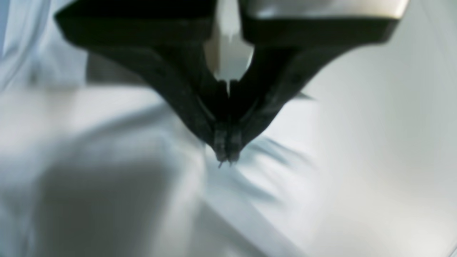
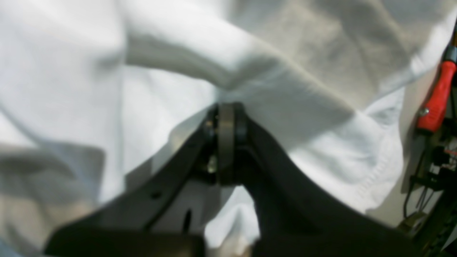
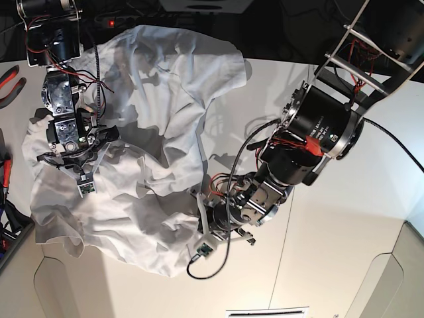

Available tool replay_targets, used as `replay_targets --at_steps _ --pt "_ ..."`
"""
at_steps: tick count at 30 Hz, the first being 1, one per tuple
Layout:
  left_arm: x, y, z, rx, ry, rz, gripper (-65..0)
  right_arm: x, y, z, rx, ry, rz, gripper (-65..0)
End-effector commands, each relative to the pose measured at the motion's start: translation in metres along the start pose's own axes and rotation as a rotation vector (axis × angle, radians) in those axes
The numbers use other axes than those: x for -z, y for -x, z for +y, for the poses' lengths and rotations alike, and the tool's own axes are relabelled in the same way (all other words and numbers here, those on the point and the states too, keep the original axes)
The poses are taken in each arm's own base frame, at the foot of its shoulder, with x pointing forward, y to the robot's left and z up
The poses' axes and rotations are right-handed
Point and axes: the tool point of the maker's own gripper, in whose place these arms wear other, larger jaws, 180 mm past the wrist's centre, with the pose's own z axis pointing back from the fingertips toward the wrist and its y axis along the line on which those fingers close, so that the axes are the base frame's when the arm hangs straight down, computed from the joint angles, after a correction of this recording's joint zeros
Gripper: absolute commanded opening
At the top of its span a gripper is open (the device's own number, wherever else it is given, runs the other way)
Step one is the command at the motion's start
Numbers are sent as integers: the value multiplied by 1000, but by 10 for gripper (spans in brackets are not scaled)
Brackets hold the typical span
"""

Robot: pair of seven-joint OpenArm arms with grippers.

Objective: Layout the t-shirt on the table in an organized manner, then fold the t-shirt properly
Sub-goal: 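Drag the grasped fabric with the left gripper away from the right gripper, then pull the shirt edge outward with the left gripper to spread it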

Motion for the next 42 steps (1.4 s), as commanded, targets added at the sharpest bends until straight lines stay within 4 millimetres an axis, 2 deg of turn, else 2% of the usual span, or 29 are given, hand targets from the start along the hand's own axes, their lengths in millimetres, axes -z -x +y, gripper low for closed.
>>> replay_targets --at_steps 1,5,10,12,16,19,21,24,28,32,35,37,39,42 --pt "2 -25 7 38 -22 -62 -650 0 21 26 -12 -105 88 -650" --pt "2 -13 10 166 -65 -26 -650 0 22 26 -12 -105 95 -650" --pt "2 -30 32 292 -147 -41 -650 1 28 28 -14 -108 104 -650" --pt "0 -40 48 326 -186 -47 -650 1 29 28 -13 -109 106 -650" --pt "-13 -53 100 364 -279 -51 -650 1 29 28 -13 -109 106 -650" --pt "-25 -52 134 350 -333 -43 -650 1 29 28 -13 -109 106 -650" --pt "-28 -46 141 291 -323 -38 -650 1 29 28 -13 -109 105 -650" --pt "-25 -34 123 199 -223 -37 -650 1 28 29 -18 -112 104 -650" --pt "-20 -20 97 176 -152 -42 -650 0 29 34 -53 -140 104 -650" --pt "-16 -16 52 109 38 -44 -650 0 27 33 -53 -139 100 -650" --pt "-22 -27 8 28 254 -78 -650 0 27 29 -54 -133 99 -650" --pt "-33 -40 -16 -11 393 -120 -650 0 28 28 -55 -130 101 -650" --pt "-40 -49 -10 -35 388 -158 -650 0 27 28 -55 -131 100 -650" --pt "-53 -50 -3 -97 385 -161 -650 0 28 28 -55 -130 101 -650"
